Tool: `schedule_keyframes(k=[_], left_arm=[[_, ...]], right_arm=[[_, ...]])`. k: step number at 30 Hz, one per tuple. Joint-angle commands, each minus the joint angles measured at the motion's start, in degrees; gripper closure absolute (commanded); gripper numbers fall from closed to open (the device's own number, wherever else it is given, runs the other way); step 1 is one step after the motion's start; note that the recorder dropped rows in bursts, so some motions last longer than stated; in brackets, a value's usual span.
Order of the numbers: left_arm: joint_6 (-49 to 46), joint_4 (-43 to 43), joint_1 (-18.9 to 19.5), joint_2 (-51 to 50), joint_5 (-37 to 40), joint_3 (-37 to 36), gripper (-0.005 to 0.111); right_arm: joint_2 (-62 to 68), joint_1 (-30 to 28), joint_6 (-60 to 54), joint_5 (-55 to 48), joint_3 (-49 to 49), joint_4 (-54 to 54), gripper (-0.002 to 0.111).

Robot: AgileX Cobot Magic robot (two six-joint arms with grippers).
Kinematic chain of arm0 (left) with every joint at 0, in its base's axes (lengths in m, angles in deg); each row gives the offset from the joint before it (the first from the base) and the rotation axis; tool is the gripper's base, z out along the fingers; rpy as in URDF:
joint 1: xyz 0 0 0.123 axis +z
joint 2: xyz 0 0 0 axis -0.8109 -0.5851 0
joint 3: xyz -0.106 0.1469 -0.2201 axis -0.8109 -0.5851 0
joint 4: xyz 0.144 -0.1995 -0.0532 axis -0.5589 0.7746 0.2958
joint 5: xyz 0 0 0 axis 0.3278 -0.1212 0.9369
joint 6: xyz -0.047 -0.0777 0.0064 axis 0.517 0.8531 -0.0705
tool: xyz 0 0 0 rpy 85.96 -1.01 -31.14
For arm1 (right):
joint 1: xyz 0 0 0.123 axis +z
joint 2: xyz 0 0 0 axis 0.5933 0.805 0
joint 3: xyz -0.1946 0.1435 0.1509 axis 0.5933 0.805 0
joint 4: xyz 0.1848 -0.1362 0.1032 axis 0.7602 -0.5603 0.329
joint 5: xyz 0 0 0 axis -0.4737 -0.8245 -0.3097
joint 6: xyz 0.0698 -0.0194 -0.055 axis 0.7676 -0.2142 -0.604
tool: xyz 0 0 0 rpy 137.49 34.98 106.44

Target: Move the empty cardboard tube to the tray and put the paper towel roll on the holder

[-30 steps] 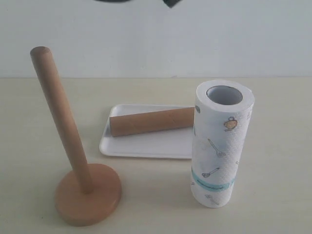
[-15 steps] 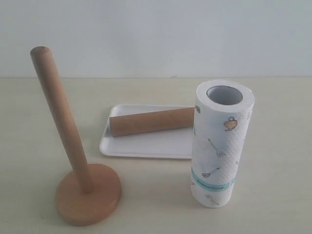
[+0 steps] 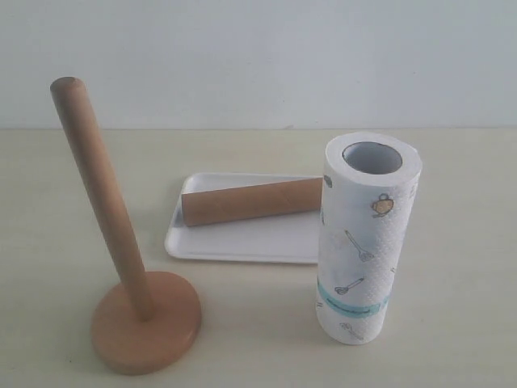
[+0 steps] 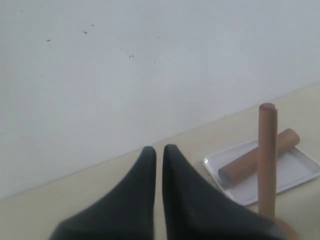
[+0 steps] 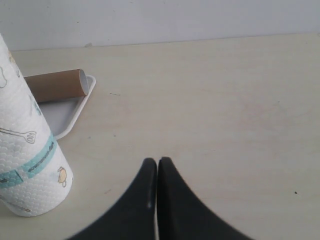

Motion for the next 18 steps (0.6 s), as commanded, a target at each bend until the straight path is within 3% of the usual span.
schedule_keyframes(k=[1,8,11,14,18], left_arm=[[0.7,0.2,-0.2,6.0,-0.8,-0.3,0.103],[1.5,0.5,-0.1,9.5,-0.8,-0.3,0.103],[9.4,1.6,2.4,9.5,-1.8,-1.6,0.103],[14.0,0.6,8.6,9.1,-8.3,-7.0,0.103],[14.0,0.4,20.0,7.8,-29.5,-19.7,0.103]], right_arm=[[-0.2,0.1,-0.2,0.4,0.0,-0.1,0.108],[-0.2,0.1,-0.2,0.4,0.0,-0.1,0.108],[-0.2,0.1,-0.2,0.4,0.0,-0.1,0.108],[-0.2,0.1,-0.2,0.4,0.0,-0.1,0.108],[-0.2,0.1,-0.2,0.4,0.0,-0.1,0.108]])
